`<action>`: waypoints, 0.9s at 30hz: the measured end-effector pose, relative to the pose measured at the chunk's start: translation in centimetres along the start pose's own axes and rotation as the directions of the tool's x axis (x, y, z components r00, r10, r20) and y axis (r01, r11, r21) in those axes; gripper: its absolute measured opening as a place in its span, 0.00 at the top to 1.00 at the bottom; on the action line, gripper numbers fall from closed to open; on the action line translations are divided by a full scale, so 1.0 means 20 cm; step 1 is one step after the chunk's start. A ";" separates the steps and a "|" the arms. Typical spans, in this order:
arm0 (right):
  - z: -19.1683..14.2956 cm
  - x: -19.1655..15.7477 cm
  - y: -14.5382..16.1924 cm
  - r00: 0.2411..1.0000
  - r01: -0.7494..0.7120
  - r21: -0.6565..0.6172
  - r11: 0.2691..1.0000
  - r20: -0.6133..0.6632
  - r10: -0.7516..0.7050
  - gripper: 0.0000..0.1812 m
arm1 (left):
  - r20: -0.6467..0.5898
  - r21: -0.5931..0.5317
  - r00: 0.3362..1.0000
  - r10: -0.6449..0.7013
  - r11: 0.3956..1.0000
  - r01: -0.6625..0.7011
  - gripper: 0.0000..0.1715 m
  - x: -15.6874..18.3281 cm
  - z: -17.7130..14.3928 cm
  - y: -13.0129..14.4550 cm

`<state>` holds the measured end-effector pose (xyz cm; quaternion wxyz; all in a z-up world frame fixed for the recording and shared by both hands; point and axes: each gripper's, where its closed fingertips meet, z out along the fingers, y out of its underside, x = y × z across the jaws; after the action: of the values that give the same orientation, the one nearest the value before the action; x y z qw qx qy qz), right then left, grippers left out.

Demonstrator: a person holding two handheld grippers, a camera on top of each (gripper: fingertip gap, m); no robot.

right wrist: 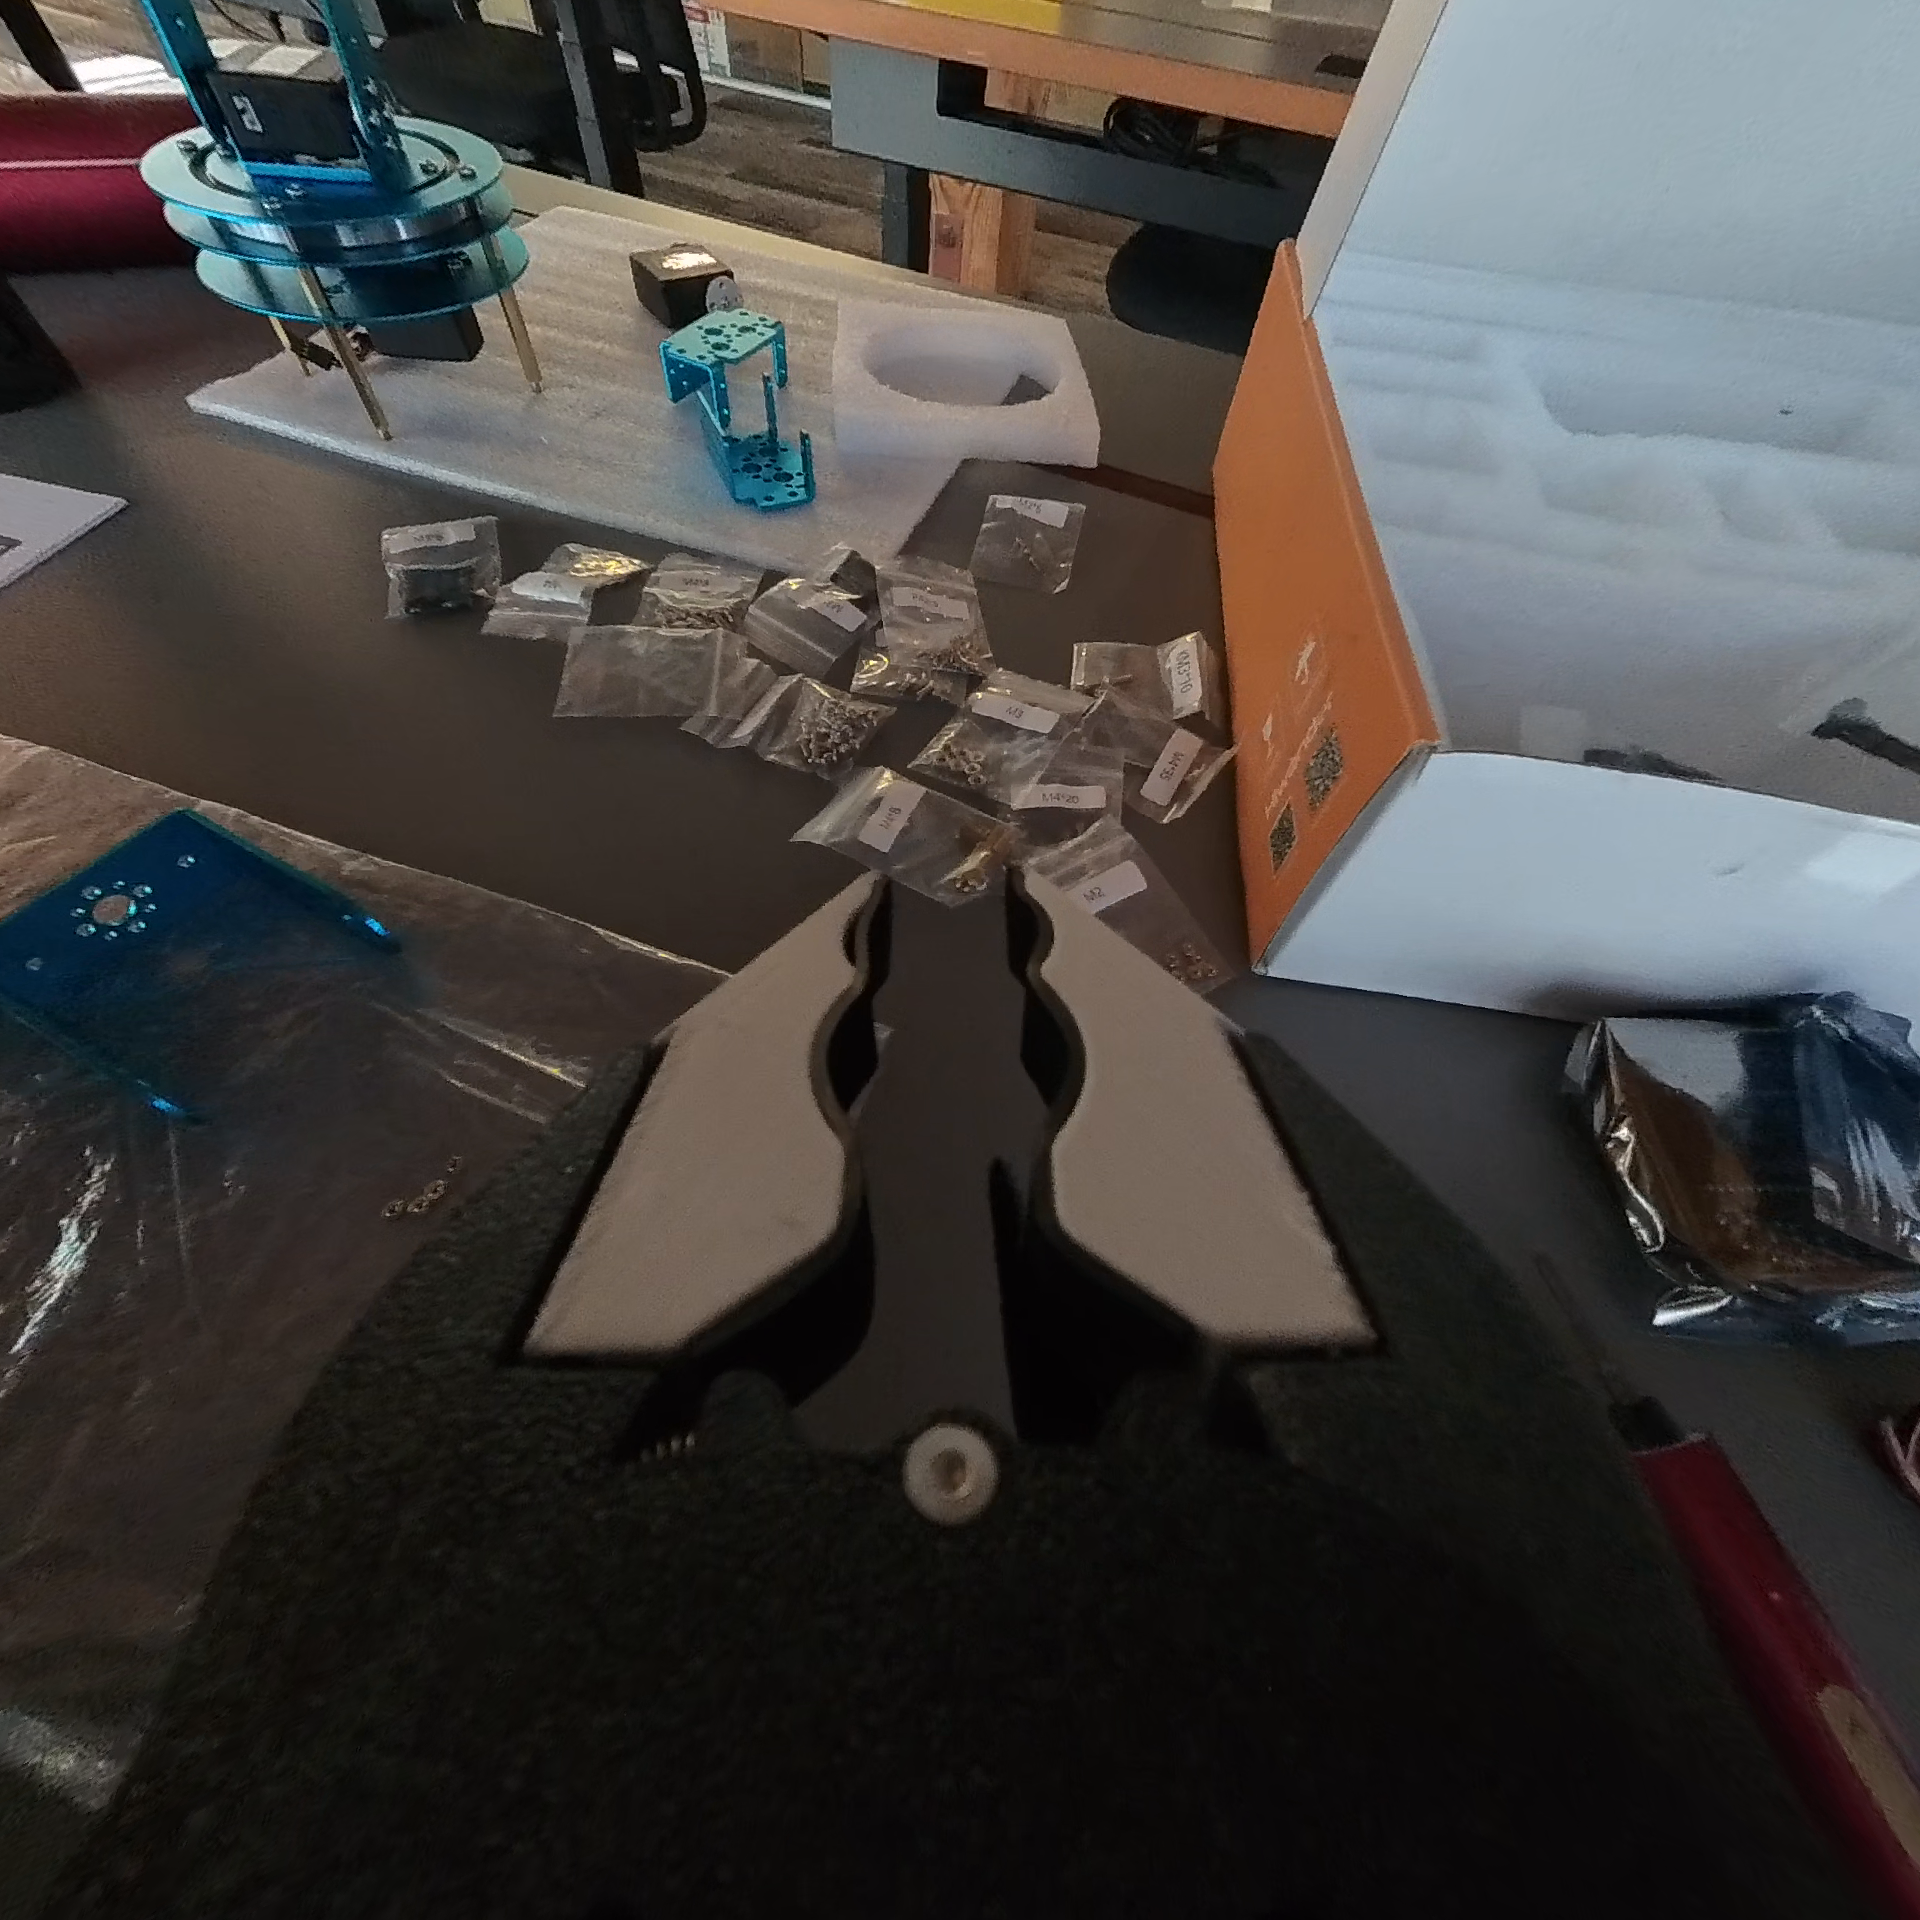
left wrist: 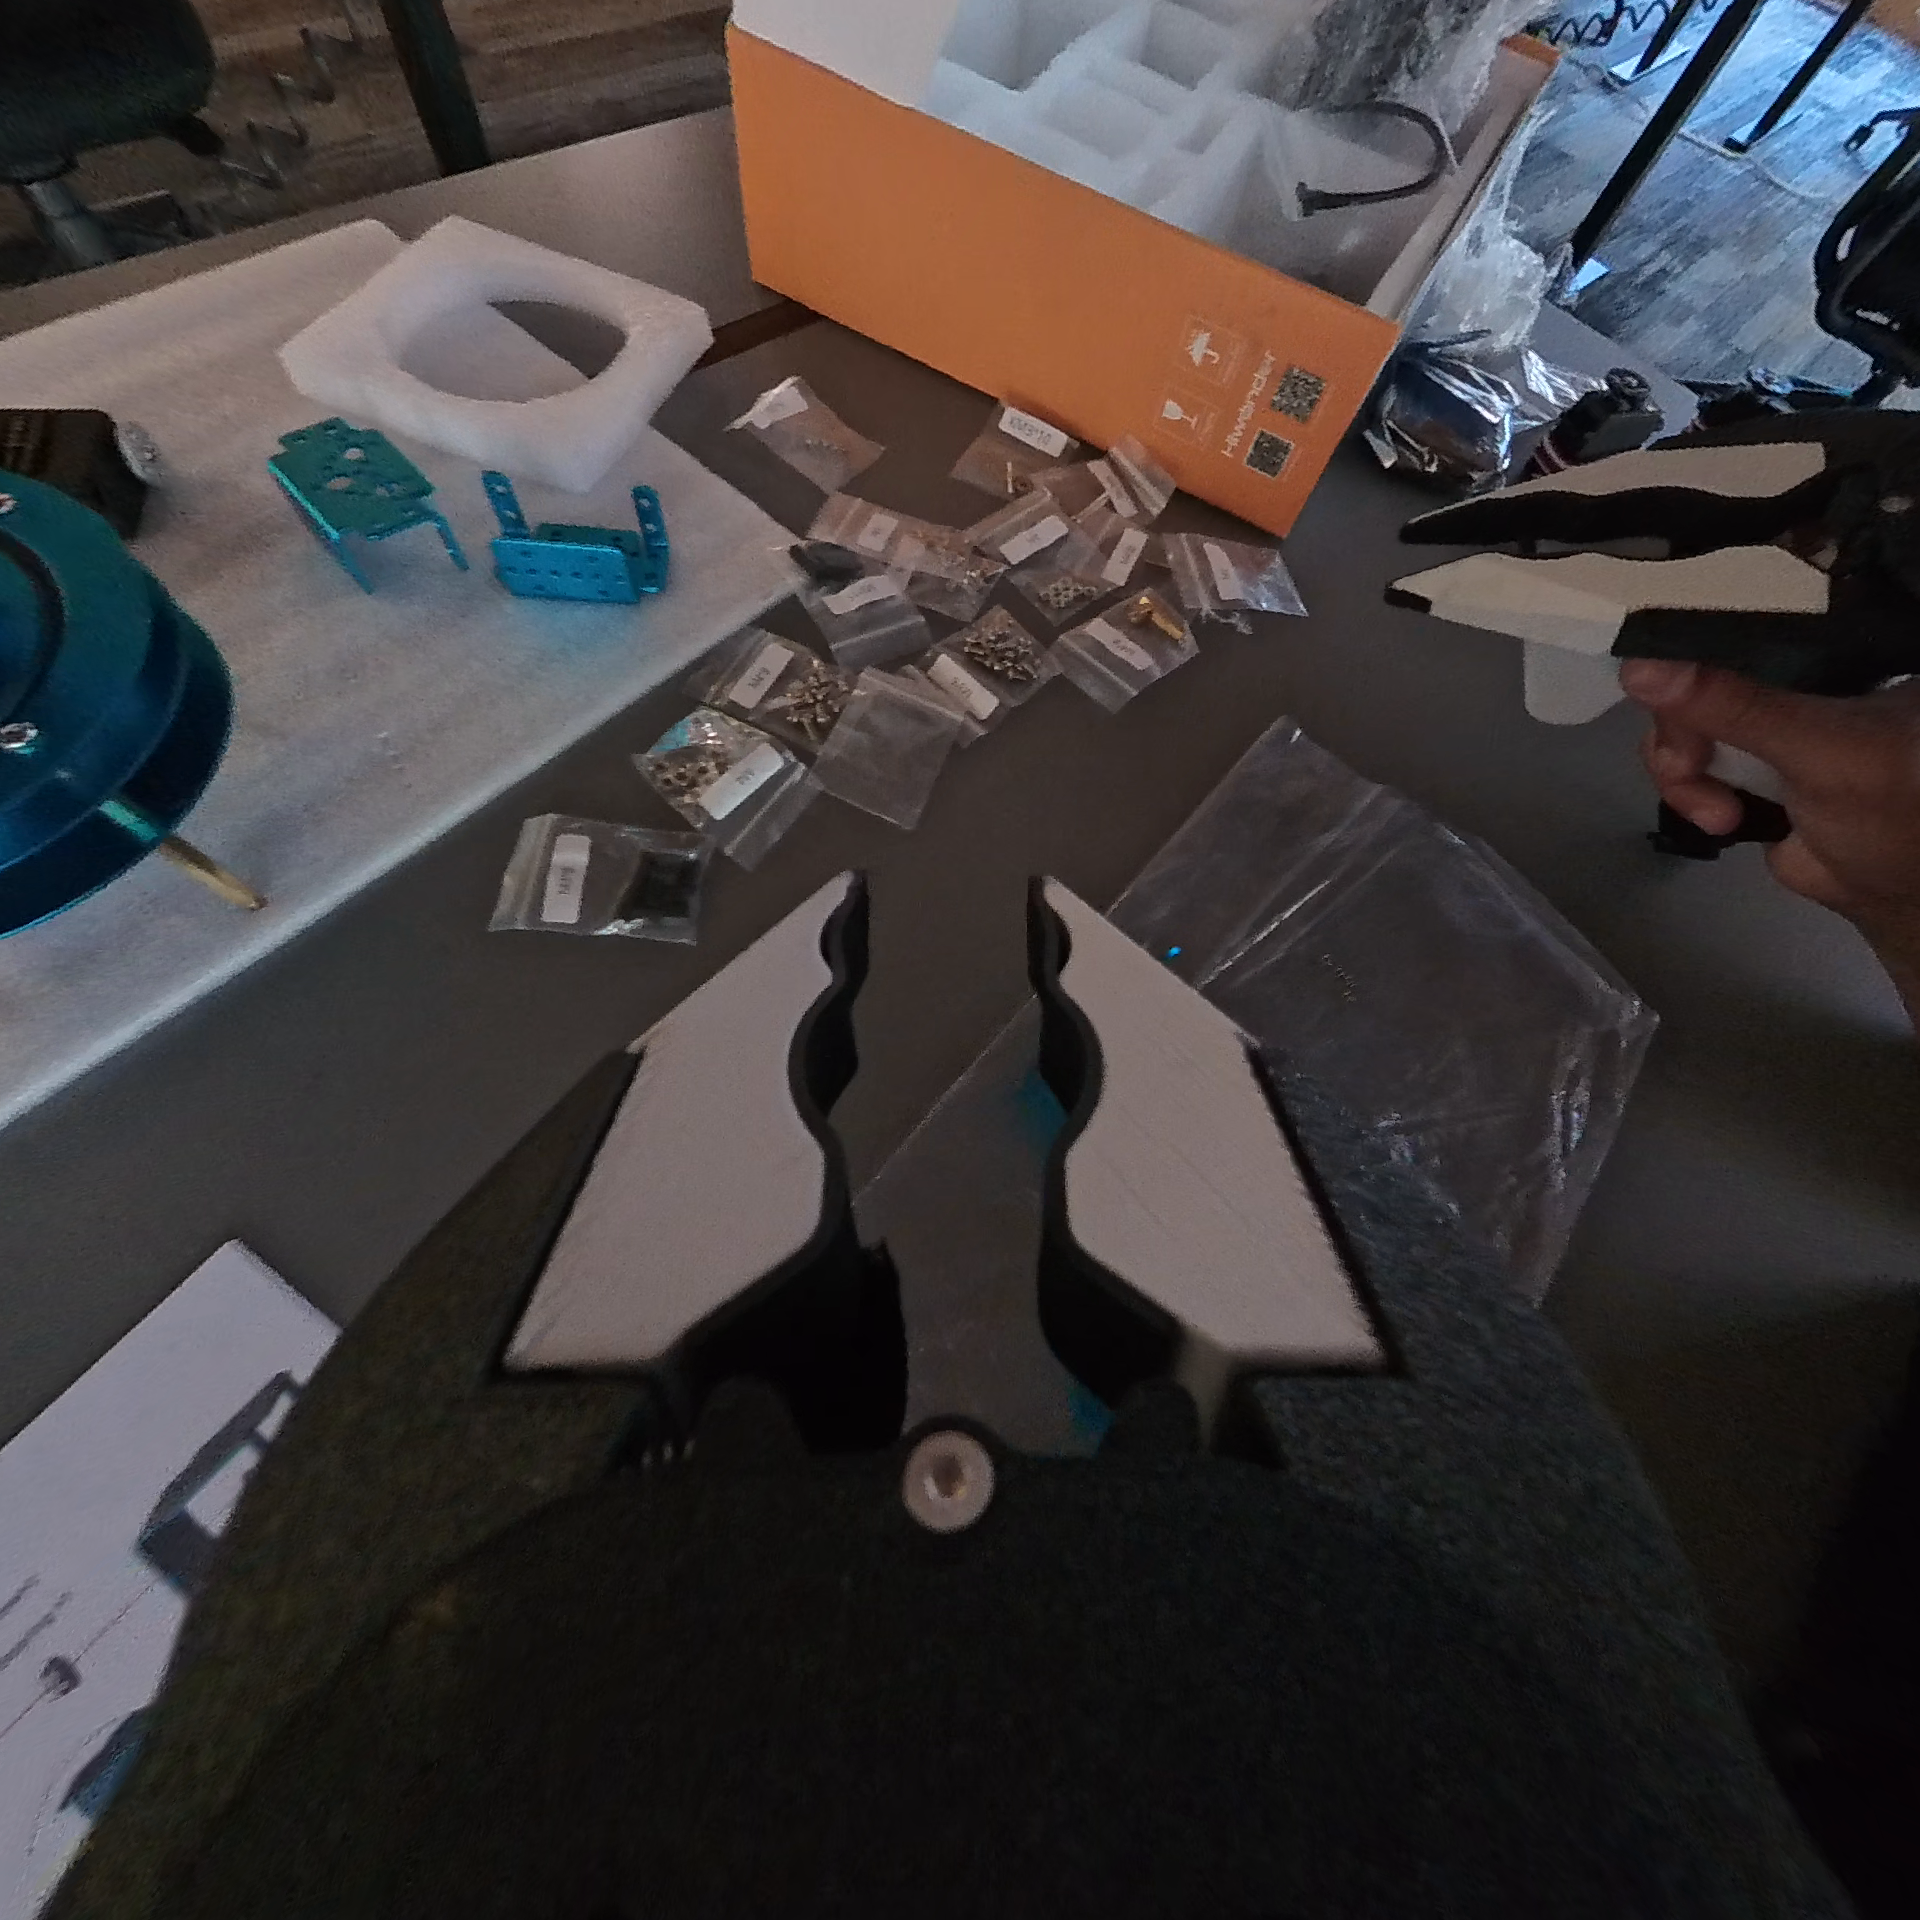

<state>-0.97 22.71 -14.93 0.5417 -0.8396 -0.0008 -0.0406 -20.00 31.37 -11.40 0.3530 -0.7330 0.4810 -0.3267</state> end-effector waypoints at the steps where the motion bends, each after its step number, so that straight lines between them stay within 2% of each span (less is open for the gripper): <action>1: 0.00 0.00 0.00 1.000 0.000 -0.002 1.000 -0.002 0.000 0.88 | 0.007 0.003 1.000 -0.001 1.000 0.001 0.83 -0.02 -0.01 0.00; 19: 0.03 -0.02 0.04 1.000 0.012 -0.035 0.999 0.016 -0.011 0.89 | 0.071 0.011 0.996 -0.053 0.999 0.052 0.83 -0.14 -0.08 0.07; 25: 0.04 -0.02 0.04 1.000 0.017 -0.041 0.999 0.015 -0.016 0.89 | 0.064 0.013 0.996 -0.056 0.998 0.055 0.83 -0.14 -0.07 0.07; 27: 0.04 -0.02 0.04 1.000 0.025 -0.041 0.999 0.016 -0.024 0.89 | 0.016 0.018 0.998 -0.058 0.998 0.058 0.83 -0.12 -0.03 0.03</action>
<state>-1.38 23.07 -16.00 0.5236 -0.8509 -0.0143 -0.0407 -21.54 33.29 -11.81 0.3537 -0.7461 0.4538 -0.3349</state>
